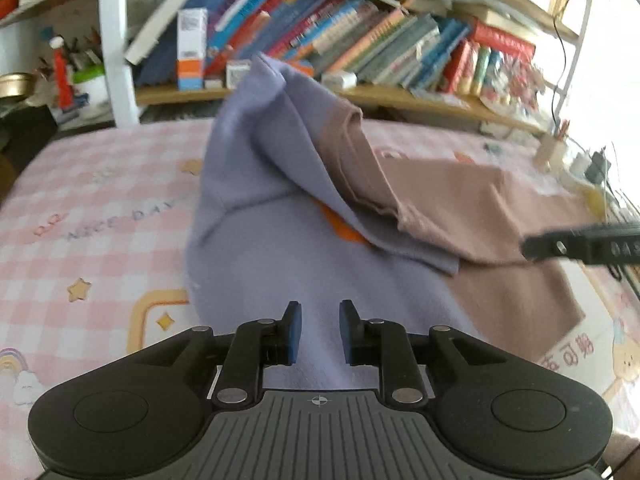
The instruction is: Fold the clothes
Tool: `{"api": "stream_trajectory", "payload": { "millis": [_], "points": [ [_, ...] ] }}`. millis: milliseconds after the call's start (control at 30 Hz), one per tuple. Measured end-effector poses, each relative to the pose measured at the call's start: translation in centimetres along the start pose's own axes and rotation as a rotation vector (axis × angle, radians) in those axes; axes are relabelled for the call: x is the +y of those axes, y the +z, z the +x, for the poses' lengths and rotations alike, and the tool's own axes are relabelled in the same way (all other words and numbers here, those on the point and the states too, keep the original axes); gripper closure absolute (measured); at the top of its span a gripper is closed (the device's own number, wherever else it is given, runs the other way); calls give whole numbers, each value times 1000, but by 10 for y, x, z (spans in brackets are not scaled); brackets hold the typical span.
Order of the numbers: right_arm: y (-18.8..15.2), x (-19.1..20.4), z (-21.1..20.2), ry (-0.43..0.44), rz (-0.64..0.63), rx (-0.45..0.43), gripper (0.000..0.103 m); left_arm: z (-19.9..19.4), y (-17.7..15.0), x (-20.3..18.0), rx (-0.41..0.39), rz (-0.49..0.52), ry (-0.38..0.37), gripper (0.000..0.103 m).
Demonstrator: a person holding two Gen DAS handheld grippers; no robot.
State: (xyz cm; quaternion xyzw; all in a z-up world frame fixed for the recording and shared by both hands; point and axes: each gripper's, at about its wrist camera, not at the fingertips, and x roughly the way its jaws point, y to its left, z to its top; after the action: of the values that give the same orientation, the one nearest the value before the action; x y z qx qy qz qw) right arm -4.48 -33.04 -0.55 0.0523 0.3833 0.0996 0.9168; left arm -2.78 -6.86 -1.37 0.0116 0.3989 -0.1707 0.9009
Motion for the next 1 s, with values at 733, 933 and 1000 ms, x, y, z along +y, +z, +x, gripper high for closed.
{"api": "stream_trajectory", "payload": {
  "millis": [733,933,1000],
  "points": [
    [95,22,113,-8,-286,48,94,27,-2,17,125,61,-153,81],
    [165,-4,167,-188,-237,-14,93,29,1,18,134,73,-159,81],
    [176,-7,184,-231,-229,-22,86,30,3,19,138,75,-159,81]
  ]
}}
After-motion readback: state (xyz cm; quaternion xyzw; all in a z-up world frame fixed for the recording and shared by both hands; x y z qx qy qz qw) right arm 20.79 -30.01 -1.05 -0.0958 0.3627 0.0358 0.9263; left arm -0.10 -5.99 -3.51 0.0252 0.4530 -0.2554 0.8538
